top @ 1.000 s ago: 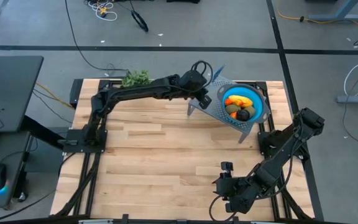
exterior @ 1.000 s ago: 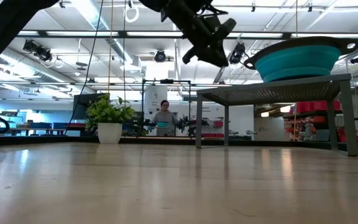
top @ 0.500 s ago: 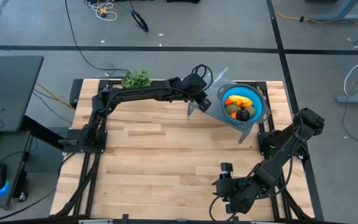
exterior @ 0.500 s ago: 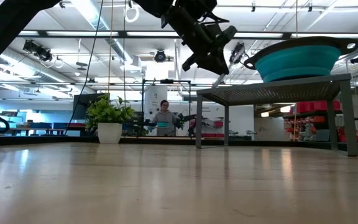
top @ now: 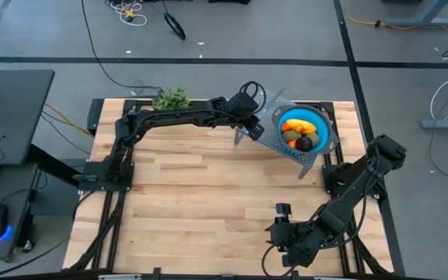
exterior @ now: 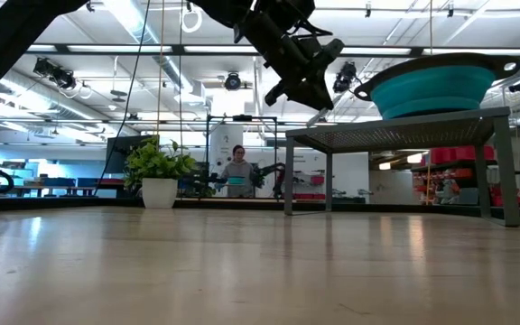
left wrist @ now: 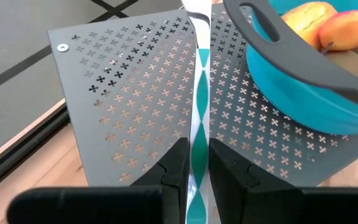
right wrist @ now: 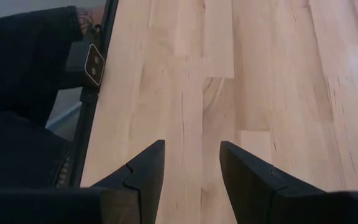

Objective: Pick & Place Fruit
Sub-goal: Put the knife on the shelf

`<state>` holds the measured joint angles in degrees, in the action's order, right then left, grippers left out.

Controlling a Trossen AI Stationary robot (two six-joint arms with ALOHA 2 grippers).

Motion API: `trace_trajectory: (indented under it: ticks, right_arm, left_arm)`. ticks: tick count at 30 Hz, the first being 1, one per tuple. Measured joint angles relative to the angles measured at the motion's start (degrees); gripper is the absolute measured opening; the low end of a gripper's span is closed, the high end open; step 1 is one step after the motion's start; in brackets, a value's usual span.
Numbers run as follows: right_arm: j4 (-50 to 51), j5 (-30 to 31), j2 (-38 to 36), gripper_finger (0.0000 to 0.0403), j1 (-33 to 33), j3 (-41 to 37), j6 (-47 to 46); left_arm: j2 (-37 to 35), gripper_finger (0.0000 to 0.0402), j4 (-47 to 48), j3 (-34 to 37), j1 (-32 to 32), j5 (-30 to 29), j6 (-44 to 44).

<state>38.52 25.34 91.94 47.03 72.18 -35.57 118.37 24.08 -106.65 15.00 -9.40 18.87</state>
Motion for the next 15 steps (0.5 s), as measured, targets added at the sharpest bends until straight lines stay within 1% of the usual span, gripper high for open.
trace_trajectory:
  ticks: [5,10,15]
  right_arm:
    - [-0.02,0.00,0.00,0.0165,0.00,0.00,0.00]
    - [-0.10,0.02,0.00,0.0165,0.00,0.00,0.00]
    - [-0.28,0.02,0.00,0.0165,0.00,0.02,0.00]
  left_arm:
    - [0.00,0.0057,0.02,0.00,0.00,-0.02,0.05]
    - [0.86,0.0057,-0.90,-0.04,0.02,-2.41,0.07]
    - [2.82,0.0057,-0.29,0.11,0.20,-1.72,0.27]
